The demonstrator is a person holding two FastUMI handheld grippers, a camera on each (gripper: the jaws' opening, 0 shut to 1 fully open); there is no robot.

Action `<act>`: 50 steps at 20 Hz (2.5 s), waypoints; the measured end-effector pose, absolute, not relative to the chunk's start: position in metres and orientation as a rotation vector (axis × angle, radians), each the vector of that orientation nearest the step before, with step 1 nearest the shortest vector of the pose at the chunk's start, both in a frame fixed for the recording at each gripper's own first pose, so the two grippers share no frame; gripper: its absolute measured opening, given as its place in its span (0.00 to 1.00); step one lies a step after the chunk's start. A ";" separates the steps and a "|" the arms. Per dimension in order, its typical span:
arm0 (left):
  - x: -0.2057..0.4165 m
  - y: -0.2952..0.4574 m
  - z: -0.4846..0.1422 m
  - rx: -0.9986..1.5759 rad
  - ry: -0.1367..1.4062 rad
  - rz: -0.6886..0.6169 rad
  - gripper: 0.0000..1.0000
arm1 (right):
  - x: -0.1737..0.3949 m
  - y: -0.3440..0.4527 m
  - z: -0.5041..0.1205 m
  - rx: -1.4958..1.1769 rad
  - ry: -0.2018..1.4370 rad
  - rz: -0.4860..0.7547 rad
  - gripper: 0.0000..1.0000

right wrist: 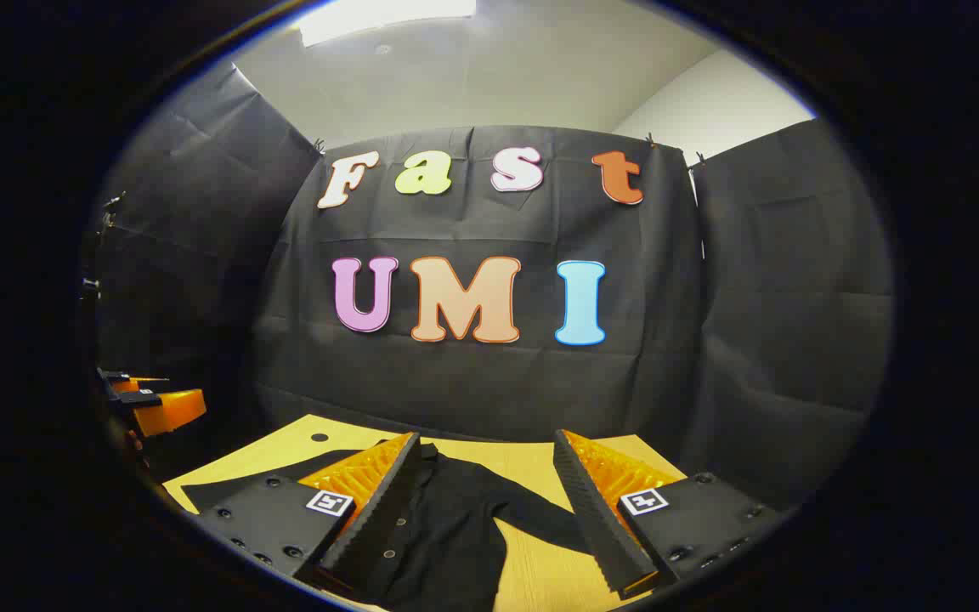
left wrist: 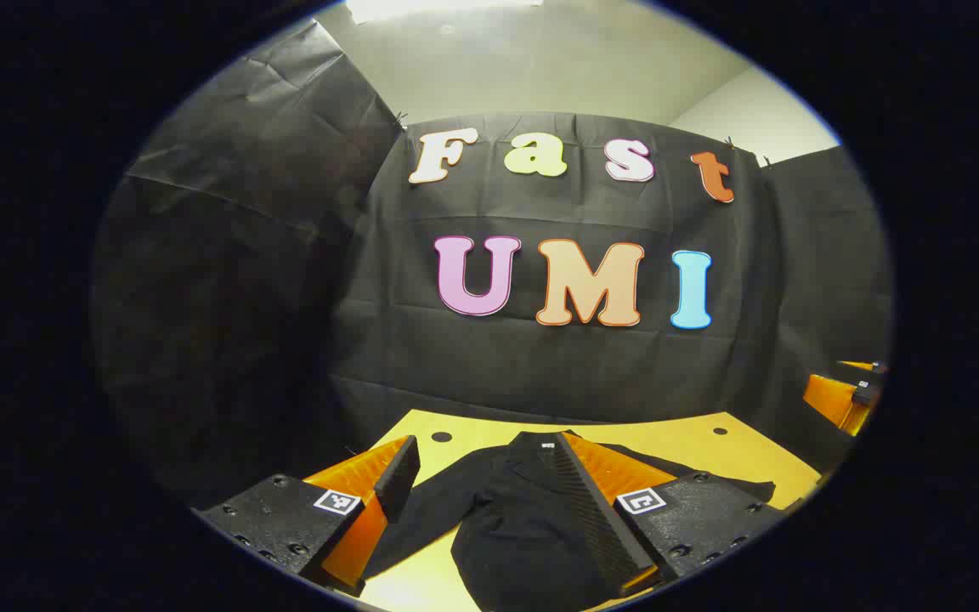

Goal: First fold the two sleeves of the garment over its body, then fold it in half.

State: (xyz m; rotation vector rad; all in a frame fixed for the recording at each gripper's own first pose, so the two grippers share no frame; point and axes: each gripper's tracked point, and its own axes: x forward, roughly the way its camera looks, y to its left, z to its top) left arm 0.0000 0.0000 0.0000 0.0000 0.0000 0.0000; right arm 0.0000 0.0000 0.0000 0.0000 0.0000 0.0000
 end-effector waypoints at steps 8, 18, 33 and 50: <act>-0.004 0.002 -0.010 -0.005 0.028 0.024 0.93 | 0.004 -0.012 -0.008 0.037 0.029 -0.020 0.95; -0.012 0.005 -0.009 0.016 0.027 0.056 0.93 | 0.004 -0.015 -0.021 0.031 0.072 -0.001 0.98; -0.014 0.012 -0.015 0.028 0.040 0.080 0.93 | -0.003 -0.028 -0.035 0.059 0.115 -0.037 0.98; -0.002 0.012 -0.019 0.042 0.058 0.073 0.93 | 0.005 -0.043 -0.042 0.074 0.136 -0.083 1.00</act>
